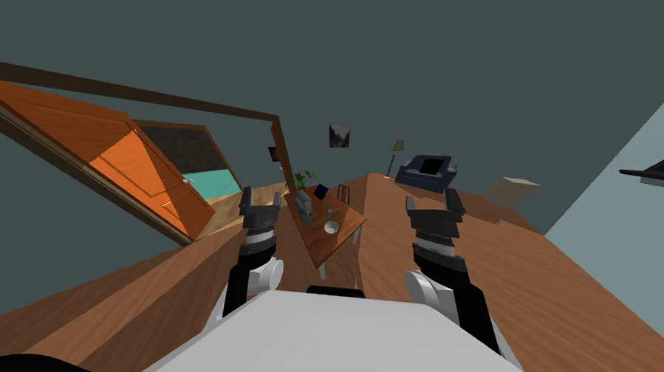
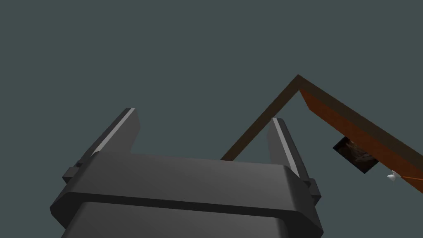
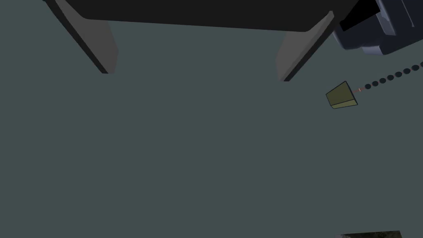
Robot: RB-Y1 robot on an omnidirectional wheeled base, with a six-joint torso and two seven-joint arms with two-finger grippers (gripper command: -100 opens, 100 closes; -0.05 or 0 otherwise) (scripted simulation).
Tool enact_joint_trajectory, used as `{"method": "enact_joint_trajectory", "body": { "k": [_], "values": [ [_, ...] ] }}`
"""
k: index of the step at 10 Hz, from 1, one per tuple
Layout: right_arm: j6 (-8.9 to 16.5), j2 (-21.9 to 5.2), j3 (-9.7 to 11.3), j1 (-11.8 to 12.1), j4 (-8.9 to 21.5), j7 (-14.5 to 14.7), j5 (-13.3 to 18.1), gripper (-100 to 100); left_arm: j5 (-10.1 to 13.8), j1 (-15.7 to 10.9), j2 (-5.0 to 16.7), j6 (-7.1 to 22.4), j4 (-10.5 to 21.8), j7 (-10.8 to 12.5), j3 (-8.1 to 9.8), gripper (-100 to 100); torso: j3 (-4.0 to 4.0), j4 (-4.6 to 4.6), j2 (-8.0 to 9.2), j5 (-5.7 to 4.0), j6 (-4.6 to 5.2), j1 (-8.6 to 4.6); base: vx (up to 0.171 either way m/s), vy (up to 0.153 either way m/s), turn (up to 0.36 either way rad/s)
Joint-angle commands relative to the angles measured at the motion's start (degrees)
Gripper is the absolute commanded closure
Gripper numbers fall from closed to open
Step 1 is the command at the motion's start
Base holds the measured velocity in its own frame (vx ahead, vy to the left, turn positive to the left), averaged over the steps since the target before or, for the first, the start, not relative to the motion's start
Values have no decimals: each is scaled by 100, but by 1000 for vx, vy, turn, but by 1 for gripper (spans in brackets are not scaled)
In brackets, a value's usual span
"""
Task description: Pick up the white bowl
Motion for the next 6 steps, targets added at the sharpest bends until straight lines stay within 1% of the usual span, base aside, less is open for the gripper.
{"method": "enact_joint_trajectory", "body": {
  "k": [1,3,6],
  "values": [
    [0,0,0,0,0,0,0,0,57,-5,203,44,52,-24,13,-100,0,0,0,0,0,0,-12,-16,-7],
    [0,0,0,0,0,0,0,0,186,-20,502,146,172,-79,46,-100,5,2,9,-2,0,-9,-40,-43,-13],
    [0,1,1,-1,0,0,0,0,481,-68,872,383,459,-201,129,-100,13,5,23,-6,1,-27,-62,-73,-19]
  ]
}}
